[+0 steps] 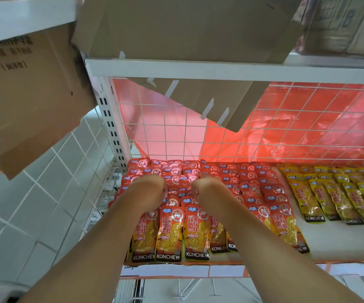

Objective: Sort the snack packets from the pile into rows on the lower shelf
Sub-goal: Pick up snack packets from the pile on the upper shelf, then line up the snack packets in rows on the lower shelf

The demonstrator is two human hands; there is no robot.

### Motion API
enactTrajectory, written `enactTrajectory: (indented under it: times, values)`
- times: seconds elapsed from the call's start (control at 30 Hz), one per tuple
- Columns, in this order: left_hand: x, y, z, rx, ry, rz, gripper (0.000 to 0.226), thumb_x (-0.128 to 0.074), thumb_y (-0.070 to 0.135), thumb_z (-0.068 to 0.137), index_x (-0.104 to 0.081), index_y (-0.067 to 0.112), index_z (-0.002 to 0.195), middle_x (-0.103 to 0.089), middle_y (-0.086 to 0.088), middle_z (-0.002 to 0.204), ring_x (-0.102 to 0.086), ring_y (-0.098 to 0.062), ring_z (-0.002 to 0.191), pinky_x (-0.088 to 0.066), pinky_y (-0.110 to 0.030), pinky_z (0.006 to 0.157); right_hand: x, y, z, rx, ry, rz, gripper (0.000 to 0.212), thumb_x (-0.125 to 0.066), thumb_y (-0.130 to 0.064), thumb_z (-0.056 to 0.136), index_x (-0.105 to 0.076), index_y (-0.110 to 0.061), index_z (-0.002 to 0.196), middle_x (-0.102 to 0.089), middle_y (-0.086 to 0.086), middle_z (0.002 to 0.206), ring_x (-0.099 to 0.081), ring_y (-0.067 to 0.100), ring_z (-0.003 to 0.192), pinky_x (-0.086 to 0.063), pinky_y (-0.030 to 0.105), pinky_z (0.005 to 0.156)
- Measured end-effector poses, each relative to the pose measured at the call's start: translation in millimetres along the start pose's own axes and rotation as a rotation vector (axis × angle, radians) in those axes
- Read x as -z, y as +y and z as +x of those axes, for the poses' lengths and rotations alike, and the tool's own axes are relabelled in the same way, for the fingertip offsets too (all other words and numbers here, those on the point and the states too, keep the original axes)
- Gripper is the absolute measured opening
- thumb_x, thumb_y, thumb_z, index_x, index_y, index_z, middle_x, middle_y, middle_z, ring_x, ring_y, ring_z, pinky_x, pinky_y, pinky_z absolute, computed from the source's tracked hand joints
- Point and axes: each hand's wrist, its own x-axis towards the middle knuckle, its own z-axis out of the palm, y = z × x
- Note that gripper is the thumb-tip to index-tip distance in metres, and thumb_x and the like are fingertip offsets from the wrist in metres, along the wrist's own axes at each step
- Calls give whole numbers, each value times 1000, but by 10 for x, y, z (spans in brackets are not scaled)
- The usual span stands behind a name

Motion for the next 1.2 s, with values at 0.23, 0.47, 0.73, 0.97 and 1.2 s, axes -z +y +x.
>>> enactTrajectory:
  times: [0.23, 0.47, 0.73, 0.97, 1.2]
  values:
    - [-114, -82, -201, -137, 267, -128, 17, -61, 32, 103, -73, 21, 109, -71, 2, 107, -65, -17, 93, -56, -36, 87, 26, 18, -757, -90, 272, 294, 6, -56, -21, 96, -59, -19, 91, -63, -2, 93, -63, 17, 81, -56, 35, 72]
    - [-297, -49, -356, -212, 221, -105, 22, -70, 45, 93, -72, 33, 112, -70, 9, 122, -65, -13, 102, -55, -34, 93, -182, -115, -1039, -69, 44, 233, 12, -58, -37, 93, -52, -27, 96, -59, -7, 90, -60, 17, 86, -46, 30, 68]
    - [-338, -77, -484, -203, 277, -95, 36, -78, 49, 87, -70, 34, 119, -66, 8, 129, -63, -15, 111, -53, -38, 100, -279, -160, -1019, -86, 65, 287, 20, -64, -19, 88, -46, -26, 88, -49, -9, 80, -50, 8, 71, -32, 25, 53]
    - [-382, -72, -527, -191, 310, -53, 41, -79, 49, 85, -68, 34, 122, -64, 4, 136, -62, -21, 118, -51, -42, 103, -336, -233, -1035, -68, 96, 304, 19, -65, -14, 85, -50, -25, 87, -54, -6, 88, -58, 12, 77, -44, 25, 58]
    - [-341, 13, -557, -270, 444, -194, 38, -77, 48, 88, -69, 35, 122, -68, 11, 123, -64, -13, 112, -53, -39, 100, -123, -117, -1173, -57, 230, 332, 13, -64, -38, 92, -58, -28, 99, -59, -7, 104, -58, 13, 89, -47, 30, 71]
